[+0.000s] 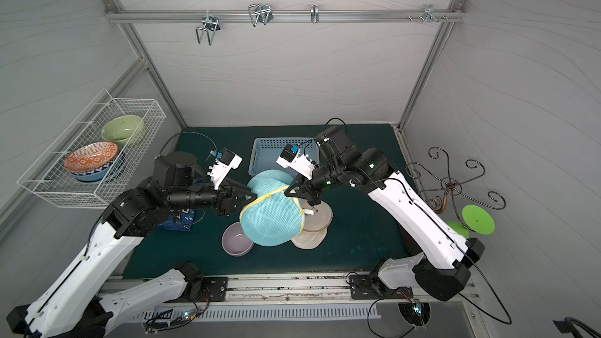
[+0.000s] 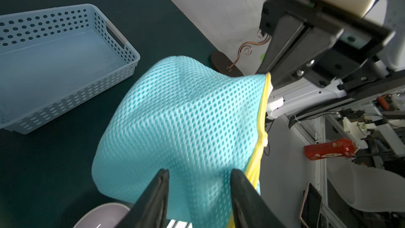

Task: Turn the laundry bag inside out
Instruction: Zip the zipper on the laundry bag.

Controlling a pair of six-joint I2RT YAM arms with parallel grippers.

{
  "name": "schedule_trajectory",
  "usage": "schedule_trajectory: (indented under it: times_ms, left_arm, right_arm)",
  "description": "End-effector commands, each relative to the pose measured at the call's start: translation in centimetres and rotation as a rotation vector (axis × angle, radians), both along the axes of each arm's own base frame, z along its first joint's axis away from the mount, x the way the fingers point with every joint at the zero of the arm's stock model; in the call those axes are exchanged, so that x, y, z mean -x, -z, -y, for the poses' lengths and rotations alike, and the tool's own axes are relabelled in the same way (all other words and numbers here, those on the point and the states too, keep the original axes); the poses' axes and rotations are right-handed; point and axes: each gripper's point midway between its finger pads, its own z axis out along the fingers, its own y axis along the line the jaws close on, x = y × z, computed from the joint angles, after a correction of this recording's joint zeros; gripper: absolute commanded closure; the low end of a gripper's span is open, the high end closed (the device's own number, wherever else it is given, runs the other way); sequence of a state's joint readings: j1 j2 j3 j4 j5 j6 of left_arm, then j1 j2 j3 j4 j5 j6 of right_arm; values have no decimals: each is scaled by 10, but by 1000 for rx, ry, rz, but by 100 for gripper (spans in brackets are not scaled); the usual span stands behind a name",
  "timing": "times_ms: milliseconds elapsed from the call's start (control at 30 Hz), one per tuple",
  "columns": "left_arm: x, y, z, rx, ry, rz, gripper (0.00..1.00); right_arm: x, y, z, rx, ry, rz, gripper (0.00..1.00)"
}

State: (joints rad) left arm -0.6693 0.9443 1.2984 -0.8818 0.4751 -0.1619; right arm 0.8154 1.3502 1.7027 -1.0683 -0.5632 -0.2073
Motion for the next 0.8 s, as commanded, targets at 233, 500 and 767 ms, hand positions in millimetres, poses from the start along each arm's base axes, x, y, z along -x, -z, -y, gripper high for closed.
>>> schedule_trajectory:
  times_ms: [233, 500, 767]
  left_arm:
    - [-2, -35, -19, 3, -76, 191, 50]
    - [9, -30, -3, -2, 8, 163, 50]
    - [-13, 1, -5, -152, -69, 180, 52]
  right_arm:
    - [-4, 1, -1, -6, -10, -43, 100]
    - [-12, 5, -8, -3, 7, -63, 100]
    - [-7, -3, -11, -37, -19, -70, 100]
